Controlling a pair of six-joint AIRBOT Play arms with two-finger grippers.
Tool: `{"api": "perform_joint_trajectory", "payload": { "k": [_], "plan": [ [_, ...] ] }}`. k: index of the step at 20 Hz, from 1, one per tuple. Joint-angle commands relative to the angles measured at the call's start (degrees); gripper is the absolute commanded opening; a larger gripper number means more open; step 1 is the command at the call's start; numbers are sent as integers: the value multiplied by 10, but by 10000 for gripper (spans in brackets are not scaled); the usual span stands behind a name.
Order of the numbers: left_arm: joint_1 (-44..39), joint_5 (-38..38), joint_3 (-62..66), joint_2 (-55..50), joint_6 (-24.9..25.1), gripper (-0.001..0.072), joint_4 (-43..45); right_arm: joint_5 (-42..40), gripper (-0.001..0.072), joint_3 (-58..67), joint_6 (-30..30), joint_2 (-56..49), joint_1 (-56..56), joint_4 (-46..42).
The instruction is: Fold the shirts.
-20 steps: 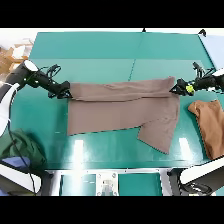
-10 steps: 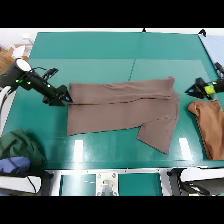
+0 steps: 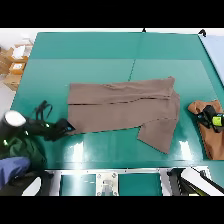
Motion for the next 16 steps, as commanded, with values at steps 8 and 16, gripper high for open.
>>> {"api": "perform_joint_trajectory", "payload": {
  "k": [8, 16],
  "plan": [
    [-195, 479, -148, 40, -61, 398, -185, -36, 217, -63, 2, 26, -8, 37],
    [-194, 440, -116, -26, -1, 30, -217, 4, 372, -63, 3, 26, -9, 41]
  ]
}}
